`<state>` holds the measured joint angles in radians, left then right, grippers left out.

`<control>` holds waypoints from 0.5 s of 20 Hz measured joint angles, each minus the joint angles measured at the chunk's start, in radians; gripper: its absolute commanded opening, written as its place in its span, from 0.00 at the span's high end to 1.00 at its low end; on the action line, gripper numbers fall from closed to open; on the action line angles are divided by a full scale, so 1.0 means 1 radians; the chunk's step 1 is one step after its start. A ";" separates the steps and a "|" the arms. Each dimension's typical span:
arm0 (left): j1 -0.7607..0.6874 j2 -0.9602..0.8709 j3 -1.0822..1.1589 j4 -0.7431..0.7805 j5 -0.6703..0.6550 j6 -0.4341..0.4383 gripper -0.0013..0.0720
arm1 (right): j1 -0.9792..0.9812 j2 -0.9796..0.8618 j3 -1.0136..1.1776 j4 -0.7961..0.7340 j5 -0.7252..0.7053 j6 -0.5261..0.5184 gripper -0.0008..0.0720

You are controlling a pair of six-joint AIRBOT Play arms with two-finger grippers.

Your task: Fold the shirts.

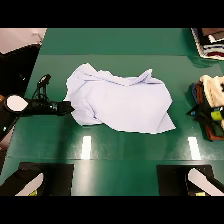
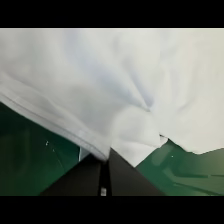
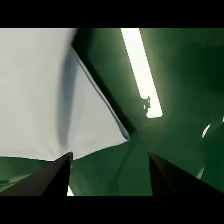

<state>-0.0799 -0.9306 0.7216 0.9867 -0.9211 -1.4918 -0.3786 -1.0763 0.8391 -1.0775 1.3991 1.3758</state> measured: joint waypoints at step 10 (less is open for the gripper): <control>0.000 0.000 0.015 0.002 -0.016 0.000 0.95 | 0.040 0.005 -0.304 0.125 -0.219 -0.029 0.38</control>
<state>-0.0803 -0.9306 0.7364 0.9882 -0.9375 -1.4921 -0.3382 -1.0714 0.5354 -0.9524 1.1797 1.3468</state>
